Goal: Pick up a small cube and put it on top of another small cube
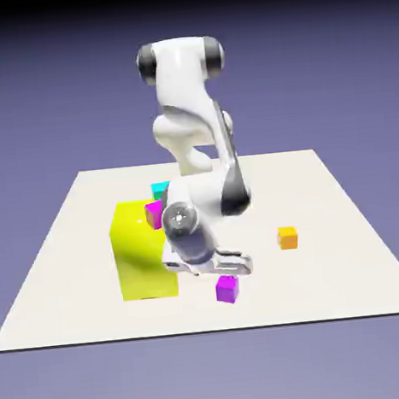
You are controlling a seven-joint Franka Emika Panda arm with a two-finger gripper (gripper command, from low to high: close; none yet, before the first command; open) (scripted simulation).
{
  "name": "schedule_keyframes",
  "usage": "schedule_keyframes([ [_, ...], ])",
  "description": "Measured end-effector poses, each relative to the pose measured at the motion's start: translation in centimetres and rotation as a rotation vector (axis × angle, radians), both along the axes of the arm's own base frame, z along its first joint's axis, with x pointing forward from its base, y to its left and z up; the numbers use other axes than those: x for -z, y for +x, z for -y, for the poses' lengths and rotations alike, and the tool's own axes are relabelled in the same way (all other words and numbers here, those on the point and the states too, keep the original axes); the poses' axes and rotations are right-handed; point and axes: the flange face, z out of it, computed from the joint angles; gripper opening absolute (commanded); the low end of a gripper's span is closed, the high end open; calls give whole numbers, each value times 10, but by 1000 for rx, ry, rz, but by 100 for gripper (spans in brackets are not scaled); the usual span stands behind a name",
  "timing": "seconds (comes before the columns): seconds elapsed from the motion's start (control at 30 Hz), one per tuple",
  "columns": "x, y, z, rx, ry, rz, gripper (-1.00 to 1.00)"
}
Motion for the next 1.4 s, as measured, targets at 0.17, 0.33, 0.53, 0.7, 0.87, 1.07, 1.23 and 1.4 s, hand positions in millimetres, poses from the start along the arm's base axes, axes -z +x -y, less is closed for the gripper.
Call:
schedule_keyframes([
  [0.17, 49, -1, -3, 27, 58, -238, 0],
  [0.33, 84, -13, -8, 37, 89, -360, 0],
  [0.53, 117, -45, -20, 38, 90, -359, -100],
  [0.7, 73, 1, -10, 43, 88, -327, -100],
  [0.87, 2, -7, 4, -75, 43, -258, -100],
  [1.07, -84, -30, 21, -203, 19, -192, -100],
  [1.23, -149, -60, 36, -296, 27, -143, -100],
  [1.4, -195, -112, 73, -353, 32, -249, -100],
])
